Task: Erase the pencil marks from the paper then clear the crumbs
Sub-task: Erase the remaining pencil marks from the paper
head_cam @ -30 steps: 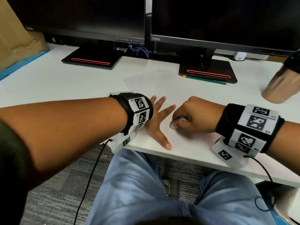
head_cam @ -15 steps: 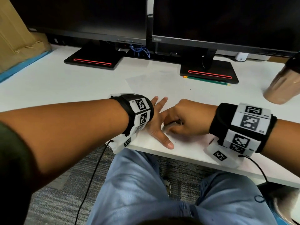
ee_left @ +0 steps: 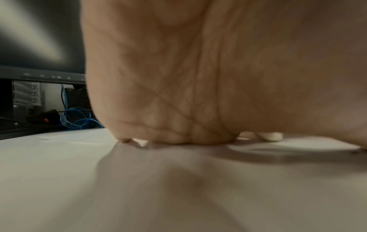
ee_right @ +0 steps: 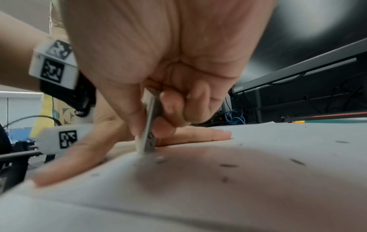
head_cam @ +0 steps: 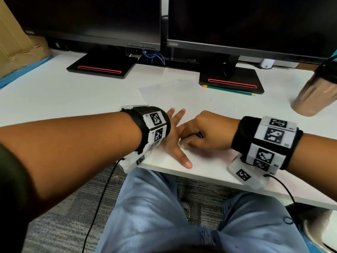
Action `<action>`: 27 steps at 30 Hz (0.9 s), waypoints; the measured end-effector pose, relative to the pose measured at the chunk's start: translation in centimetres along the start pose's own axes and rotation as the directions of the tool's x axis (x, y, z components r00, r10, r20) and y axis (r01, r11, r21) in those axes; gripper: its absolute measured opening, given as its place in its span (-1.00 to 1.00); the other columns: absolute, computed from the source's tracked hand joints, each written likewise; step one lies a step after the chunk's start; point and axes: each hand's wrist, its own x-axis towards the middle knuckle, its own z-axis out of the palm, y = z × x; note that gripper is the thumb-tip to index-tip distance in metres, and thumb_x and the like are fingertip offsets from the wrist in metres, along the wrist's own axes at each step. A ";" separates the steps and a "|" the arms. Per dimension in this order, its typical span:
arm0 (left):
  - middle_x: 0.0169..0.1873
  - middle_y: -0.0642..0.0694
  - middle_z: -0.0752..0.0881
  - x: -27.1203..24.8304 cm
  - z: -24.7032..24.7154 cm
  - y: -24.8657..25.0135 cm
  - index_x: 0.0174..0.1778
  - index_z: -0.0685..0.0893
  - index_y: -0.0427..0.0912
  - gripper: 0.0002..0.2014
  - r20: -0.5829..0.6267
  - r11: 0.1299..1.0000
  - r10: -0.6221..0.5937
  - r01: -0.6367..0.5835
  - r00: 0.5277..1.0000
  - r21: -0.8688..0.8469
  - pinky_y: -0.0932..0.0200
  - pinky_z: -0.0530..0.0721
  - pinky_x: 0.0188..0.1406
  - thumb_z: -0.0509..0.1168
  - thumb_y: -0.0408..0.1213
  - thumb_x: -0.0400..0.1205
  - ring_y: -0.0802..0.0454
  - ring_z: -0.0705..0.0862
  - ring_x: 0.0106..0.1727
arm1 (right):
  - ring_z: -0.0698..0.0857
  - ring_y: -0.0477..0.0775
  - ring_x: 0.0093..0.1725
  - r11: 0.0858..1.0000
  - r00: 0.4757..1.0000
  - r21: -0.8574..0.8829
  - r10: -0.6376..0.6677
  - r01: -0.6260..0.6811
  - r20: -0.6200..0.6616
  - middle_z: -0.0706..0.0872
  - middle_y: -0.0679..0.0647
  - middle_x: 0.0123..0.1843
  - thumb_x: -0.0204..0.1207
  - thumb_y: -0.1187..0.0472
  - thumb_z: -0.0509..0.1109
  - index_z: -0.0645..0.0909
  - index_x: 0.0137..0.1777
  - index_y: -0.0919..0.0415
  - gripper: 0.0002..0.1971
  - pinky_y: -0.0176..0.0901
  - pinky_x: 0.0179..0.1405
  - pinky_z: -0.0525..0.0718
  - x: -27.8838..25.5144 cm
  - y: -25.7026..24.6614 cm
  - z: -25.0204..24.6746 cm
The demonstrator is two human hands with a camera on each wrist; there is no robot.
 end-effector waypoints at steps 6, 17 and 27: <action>0.61 -0.14 -0.60 -0.2 -0.1 0.3 0.59 -0.55 0.25 0.42 -0.025 1.000 0.010 -0.010 1.000 -0.024 -0.50 -0.22 0.62 0.29 0.67 0.11 -0.33 -0.52 0.64 | 0.58 -0.26 -0.41 0.997 0.996 -0.035 0.074 -0.075 -0.049 0.78 -0.19 -0.29 0.55 0.03 0.42 0.80 0.09 -0.05 -0.82 -0.33 -0.29 0.51 -0.7 0.8 -0.4; 0.62 -0.08 -0.59 -0.1 0.0 -0.3 0.55 -0.58 0.34 0.45 -0.022 0.999 0.025 -0.026 0.999 -0.045 -0.55 -0.16 0.60 0.26 0.73 -0.01 -0.29 -0.50 0.66 | 0.76 -0.23 -0.12 0.989 0.984 0.008 0.149 -0.151 0.094 0.83 -0.25 -0.12 0.51 -0.16 0.40 0.81 0.03 -0.05 -0.72 -0.09 -0.01 0.73 -3.8 2.2 -0.8; 0.66 -0.06 -0.52 0.6 -2.8 1.0 0.63 -0.54 0.21 0.37 -0.087 0.994 0.098 -0.102 0.991 -0.037 -0.47 -0.25 0.62 0.22 0.71 0.19 -0.25 -0.50 0.66 | 0.67 -0.25 -0.49 0.942 0.927 -0.035 0.323 -0.335 -0.189 0.76 -0.09 -0.44 0.55 -0.03 0.42 0.74 -0.20 -0.02 -0.83 -0.30 -0.41 0.59 -3.1 4.0 -3.5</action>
